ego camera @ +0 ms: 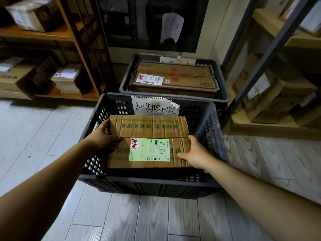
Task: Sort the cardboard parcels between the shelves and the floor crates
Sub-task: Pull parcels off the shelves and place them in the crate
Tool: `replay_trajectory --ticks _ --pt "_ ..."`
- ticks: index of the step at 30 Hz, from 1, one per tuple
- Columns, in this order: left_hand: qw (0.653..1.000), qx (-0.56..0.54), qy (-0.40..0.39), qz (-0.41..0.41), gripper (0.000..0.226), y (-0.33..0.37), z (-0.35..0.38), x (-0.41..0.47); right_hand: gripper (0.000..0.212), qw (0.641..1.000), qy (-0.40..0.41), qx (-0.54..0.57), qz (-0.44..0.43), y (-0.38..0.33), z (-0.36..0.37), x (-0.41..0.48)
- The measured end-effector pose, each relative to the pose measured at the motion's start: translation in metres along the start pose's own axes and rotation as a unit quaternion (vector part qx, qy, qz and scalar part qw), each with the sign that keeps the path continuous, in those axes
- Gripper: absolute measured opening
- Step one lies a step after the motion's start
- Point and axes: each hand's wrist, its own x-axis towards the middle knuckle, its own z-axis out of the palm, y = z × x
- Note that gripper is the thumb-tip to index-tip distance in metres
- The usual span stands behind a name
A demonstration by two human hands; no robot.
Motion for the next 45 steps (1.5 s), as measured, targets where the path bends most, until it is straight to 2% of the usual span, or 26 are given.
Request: replay_trajectory --ticks 8,12,19,21,22,25,27,29,33,39,45 --pt "0.999 0.038 0.0 -0.008 0.096 0.003 0.003 0.008 0.088 1.0 0.009 0.004 0.004 -0.007 0.009 0.002" --pt "0.988 0.153 0.012 0.026 0.095 0.002 0.003 0.019 0.088 0.999 0.006 -0.031 -0.001 -0.015 0.018 0.008" --pt "0.942 0.329 0.021 0.065 0.08 -0.001 0.006 0.04 0.08 0.997 -0.006 -0.065 -0.036 -0.032 0.031 0.022" --pt "0.919 0.383 0.004 0.093 0.081 0.0 0.007 0.035 0.089 0.996 -0.028 -0.075 -0.03 -0.03 0.03 0.022" --pt "0.905 0.412 -0.017 0.1 0.09 -0.001 0.006 0.034 0.096 0.996 -0.042 -0.081 -0.026 -0.029 0.031 0.02" --pt "0.853 0.507 -0.088 0.084 0.142 -0.005 0.002 0.03 0.104 0.993 -0.061 -0.097 -0.024 -0.027 0.035 0.012" --pt "0.802 0.582 -0.084 0.103 0.144 -0.01 -0.004 0.031 0.103 0.993 -0.059 -0.091 -0.037 -0.028 0.041 0.009" --pt "0.782 0.608 -0.075 0.118 0.137 -0.011 -0.011 0.032 0.101 0.994 -0.059 -0.084 -0.045 -0.031 0.047 0.009" --pt "0.788 0.6 -0.076 0.116 0.132 -0.006 -0.015 0.037 0.098 0.996 -0.045 -0.062 -0.039 -0.04 0.052 0.018" --pt "0.81 0.57 -0.069 0.123 0.112 0.013 -0.01 0.05 0.087 0.997 -0.006 -0.07 -0.021 -0.05 0.044 0.04" --pt "0.825 0.551 -0.075 0.1 0.109 0.013 -0.01 0.046 0.093 0.994 -0.042 -0.101 0.006 -0.056 0.046 0.039"
